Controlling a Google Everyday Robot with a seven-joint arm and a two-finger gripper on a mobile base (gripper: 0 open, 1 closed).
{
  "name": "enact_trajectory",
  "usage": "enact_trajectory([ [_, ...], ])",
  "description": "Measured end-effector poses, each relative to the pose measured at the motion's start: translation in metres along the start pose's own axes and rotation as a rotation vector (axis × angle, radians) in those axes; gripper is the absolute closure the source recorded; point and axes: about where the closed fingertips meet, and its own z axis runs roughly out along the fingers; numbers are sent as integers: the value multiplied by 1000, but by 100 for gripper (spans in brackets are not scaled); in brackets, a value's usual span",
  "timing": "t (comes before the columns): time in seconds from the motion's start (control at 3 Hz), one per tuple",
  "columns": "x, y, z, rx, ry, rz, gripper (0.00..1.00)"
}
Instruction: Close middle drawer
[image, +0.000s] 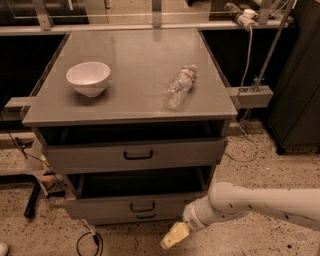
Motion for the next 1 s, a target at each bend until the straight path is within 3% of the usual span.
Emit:
enact_trajectory([
  [0.33, 0, 0, 0, 0, 0, 0, 0],
  [1.0, 0, 0, 0, 0, 0, 0, 42],
])
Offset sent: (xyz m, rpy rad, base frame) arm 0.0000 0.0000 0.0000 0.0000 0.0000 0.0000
